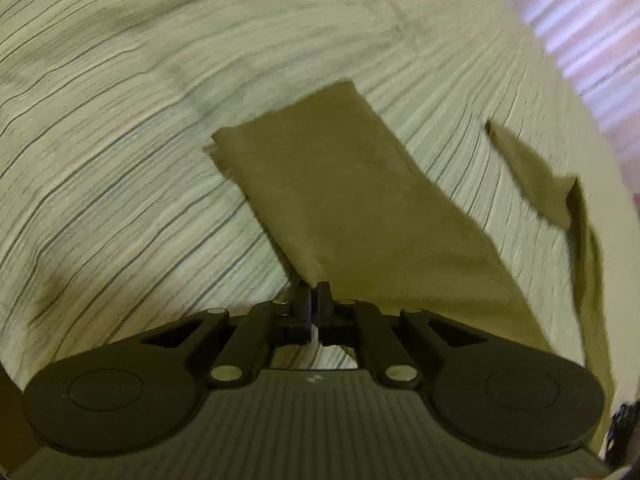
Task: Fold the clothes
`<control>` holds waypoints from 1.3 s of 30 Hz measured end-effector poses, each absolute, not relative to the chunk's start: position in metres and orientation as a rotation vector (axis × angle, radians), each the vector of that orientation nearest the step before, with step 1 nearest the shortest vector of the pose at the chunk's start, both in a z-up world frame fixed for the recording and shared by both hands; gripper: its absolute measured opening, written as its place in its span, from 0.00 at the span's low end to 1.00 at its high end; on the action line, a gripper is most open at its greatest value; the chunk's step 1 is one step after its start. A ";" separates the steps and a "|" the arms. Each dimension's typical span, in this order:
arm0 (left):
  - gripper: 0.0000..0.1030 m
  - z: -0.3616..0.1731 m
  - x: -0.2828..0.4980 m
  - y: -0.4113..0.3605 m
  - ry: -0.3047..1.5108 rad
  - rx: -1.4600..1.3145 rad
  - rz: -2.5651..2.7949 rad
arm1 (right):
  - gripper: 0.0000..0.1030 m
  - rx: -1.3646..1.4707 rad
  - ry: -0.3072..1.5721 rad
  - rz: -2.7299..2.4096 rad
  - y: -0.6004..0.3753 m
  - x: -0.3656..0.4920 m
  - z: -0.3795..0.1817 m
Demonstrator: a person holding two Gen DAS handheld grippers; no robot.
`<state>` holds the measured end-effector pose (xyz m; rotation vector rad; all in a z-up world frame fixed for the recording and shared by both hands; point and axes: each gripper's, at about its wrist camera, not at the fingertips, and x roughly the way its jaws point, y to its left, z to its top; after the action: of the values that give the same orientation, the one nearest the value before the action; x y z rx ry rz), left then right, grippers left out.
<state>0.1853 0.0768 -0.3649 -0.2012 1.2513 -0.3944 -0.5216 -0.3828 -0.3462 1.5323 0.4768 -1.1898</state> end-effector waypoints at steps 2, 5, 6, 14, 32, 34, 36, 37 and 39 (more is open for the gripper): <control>0.03 -0.355 0.186 0.076 1.213 -0.159 -0.412 | 0.06 1.501 0.472 -1.150 -0.383 -0.522 -0.349; 0.07 -0.339 0.195 0.079 1.158 -0.143 -0.390 | 0.07 1.467 0.467 -1.108 -0.384 -0.522 -0.348; 0.08 -0.336 0.198 0.086 1.146 -0.185 -0.379 | 0.07 1.470 0.456 -1.100 -0.382 -0.524 -0.345; 0.24 -0.364 0.218 0.127 1.135 -0.448 -0.263 | 0.74 1.485 0.306 -1.168 -0.343 -0.524 -0.337; 0.00 -0.346 0.239 0.133 1.095 -0.289 -0.341 | 0.05 1.409 0.359 -1.261 -0.348 -0.517 -0.312; 0.00 -0.355 0.234 0.135 1.133 -0.234 -0.308 | 0.05 1.415 0.382 -1.260 -0.349 -0.520 -0.315; 0.01 -0.367 0.228 0.136 1.177 -0.178 -0.243 | 0.05 1.468 0.435 -1.267 -0.351 -0.520 -0.327; 0.03 -0.368 0.225 0.138 1.176 -0.169 -0.217 | 0.06 1.504 0.466 -1.271 -0.352 -0.521 -0.333; 0.04 -0.365 0.221 0.145 1.171 -0.181 -0.166 | 0.19 1.544 0.522 -1.293 -0.354 -0.523 -0.337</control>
<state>0.2213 0.1452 -0.3647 -0.1811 1.1714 -0.1662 -0.5235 -0.3538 -0.3366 1.5438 0.5218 -1.2935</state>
